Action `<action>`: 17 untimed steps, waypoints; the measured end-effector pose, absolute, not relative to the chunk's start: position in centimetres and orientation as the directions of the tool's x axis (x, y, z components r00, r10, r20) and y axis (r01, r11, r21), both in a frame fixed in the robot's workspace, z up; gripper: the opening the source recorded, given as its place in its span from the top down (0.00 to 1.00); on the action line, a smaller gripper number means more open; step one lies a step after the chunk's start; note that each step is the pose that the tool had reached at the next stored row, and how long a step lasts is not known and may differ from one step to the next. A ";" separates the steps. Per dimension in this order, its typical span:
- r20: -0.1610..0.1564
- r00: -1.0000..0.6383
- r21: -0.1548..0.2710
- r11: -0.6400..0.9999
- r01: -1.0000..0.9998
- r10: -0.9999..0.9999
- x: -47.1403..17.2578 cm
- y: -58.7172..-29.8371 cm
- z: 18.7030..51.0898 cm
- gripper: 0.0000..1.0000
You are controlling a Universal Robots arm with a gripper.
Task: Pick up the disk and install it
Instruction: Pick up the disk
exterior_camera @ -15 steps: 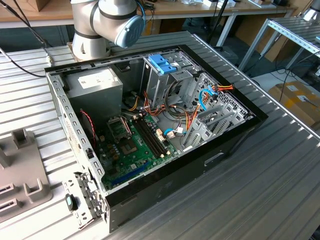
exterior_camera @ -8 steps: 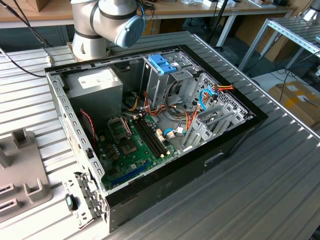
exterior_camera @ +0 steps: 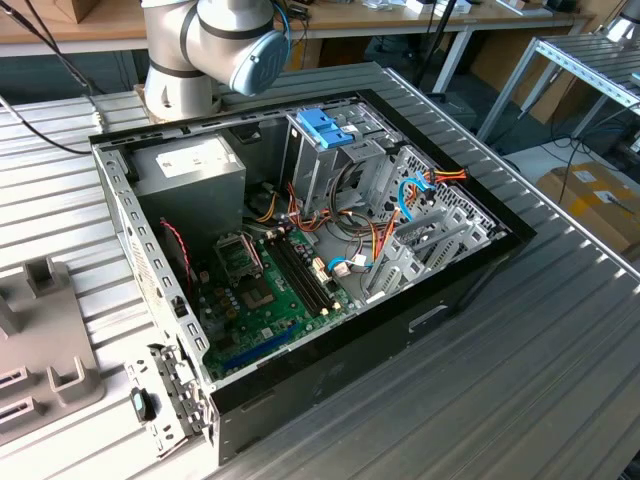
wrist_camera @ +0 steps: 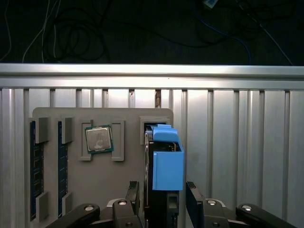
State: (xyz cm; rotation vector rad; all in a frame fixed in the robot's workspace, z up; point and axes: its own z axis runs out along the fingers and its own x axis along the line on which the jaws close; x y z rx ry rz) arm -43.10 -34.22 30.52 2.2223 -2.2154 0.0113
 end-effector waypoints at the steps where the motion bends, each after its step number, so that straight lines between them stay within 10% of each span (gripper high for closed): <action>1: 0.008 0.003 -0.003 -0.003 -1.000 -1.000 -43.1 -34.2 30.5 0.49; 17: 0.008 0.003 -0.003 -0.003 -1.000 -1.000 -43.1 -34.3 30.5 0.65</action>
